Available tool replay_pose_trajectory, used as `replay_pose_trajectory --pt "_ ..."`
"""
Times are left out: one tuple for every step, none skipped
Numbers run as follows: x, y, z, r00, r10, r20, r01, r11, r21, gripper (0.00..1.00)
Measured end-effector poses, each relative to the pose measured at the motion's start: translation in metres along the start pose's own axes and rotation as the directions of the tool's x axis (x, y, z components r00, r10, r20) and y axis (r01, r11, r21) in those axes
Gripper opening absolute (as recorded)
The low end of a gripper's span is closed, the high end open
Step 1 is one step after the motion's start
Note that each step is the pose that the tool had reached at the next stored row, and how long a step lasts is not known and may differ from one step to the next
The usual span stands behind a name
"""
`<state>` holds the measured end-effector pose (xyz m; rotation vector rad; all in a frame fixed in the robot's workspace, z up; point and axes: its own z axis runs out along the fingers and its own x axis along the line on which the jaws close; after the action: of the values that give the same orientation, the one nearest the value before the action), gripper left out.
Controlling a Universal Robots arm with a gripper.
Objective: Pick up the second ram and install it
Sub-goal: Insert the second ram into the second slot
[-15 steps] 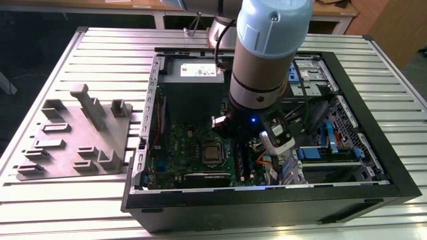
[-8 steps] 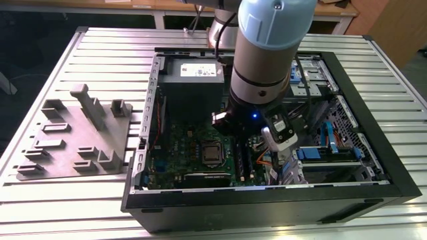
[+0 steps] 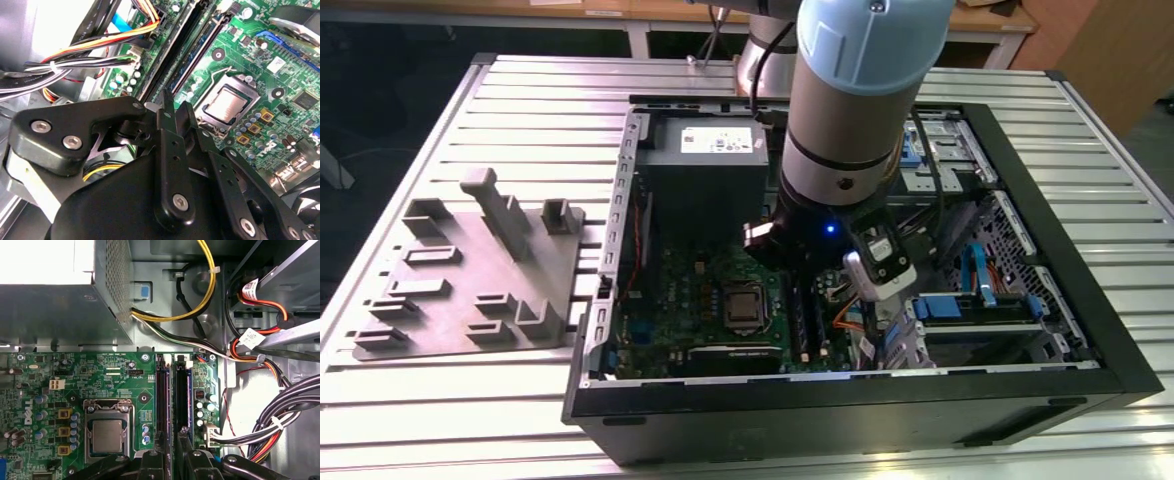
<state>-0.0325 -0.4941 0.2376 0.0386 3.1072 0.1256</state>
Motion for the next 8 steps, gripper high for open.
replay_pose_trajectory --pt "0.0000 0.0000 0.0000 1.0000 0.000 0.0000 0.000 1.0000 0.0000 0.25" --pt "0.0000 0.0000 0.0000 1.0000 0.000 0.0000 0.000 1.0000 0.0000 0.25" --pt "0.0000 0.0000 0.0000 1.0000 0.000 0.0000 0.000 1.0000 0.0001 0.25" --pt "0.0000 0.0000 0.0000 1.0000 0.000 0.0000 0.000 1.0000 0.0001 0.24" --pt "0.0000 0.0000 0.0000 1.0000 0.000 0.0000 0.000 1.0000 0.0001 0.24" --pt "0.0000 0.0000 0.0000 1.0000 0.000 0.0000 0.000 1.0000 0.0001 0.17" --pt "0.0000 0.0000 0.0000 1.0000 0.000 0.0000 0.000 1.0000 0.0001 0.11" --pt "0.0000 0.0000 0.0000 1.0000 0.000 0.0000 0.000 1.0000 0.0001 0.11"
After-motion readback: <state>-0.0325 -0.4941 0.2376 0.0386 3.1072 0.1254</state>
